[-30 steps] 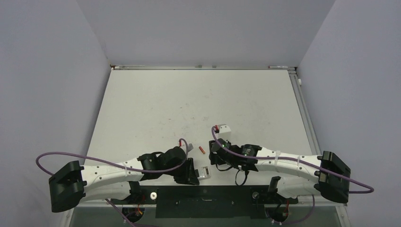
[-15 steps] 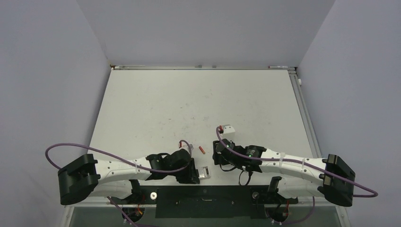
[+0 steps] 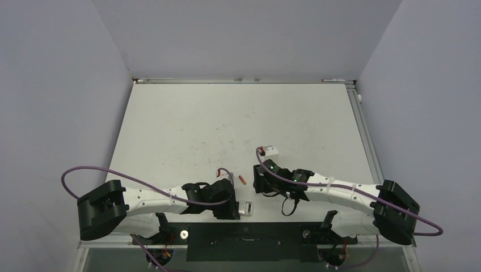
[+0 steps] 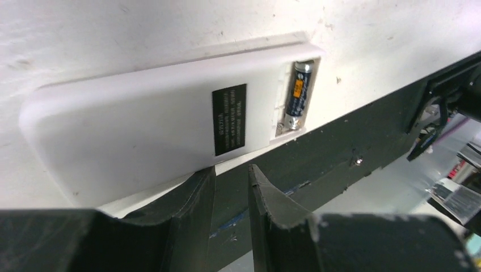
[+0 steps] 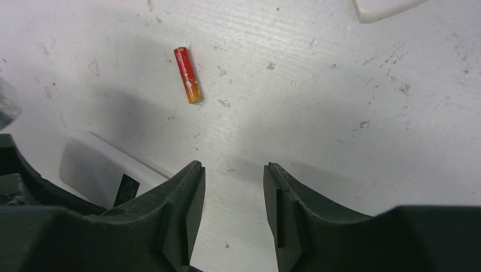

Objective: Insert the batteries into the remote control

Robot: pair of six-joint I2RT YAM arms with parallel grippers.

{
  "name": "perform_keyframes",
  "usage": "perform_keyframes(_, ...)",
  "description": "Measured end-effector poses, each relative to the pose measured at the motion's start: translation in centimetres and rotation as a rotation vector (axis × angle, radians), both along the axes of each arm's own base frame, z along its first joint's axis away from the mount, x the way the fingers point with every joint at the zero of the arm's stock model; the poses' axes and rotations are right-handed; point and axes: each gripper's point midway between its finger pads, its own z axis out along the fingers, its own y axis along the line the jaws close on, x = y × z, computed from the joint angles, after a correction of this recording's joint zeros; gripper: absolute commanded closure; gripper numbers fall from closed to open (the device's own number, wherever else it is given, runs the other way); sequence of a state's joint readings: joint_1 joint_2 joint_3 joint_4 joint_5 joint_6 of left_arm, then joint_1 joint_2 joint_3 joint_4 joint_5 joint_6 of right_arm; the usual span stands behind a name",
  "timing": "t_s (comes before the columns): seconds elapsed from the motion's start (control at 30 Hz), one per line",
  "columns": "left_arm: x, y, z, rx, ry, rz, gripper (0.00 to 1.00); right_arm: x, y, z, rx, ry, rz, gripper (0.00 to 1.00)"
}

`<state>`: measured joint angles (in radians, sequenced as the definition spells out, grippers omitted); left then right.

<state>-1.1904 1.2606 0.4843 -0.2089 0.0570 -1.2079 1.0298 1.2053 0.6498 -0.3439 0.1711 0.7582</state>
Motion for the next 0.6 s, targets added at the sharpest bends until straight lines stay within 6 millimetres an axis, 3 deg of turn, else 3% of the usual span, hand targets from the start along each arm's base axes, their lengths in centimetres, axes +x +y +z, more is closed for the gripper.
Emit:
perform_keyframes(0.27,2.2,1.0,-0.3,0.066,-0.087,0.05,0.75,0.4,0.9,-3.1,-0.057,0.064,0.071,0.57)
perform_keyframes(0.6,5.1,2.1,-0.4,0.09,-0.126,0.12,0.78,3.3,3.5,-2.8,-0.038,0.039,0.106,0.55)
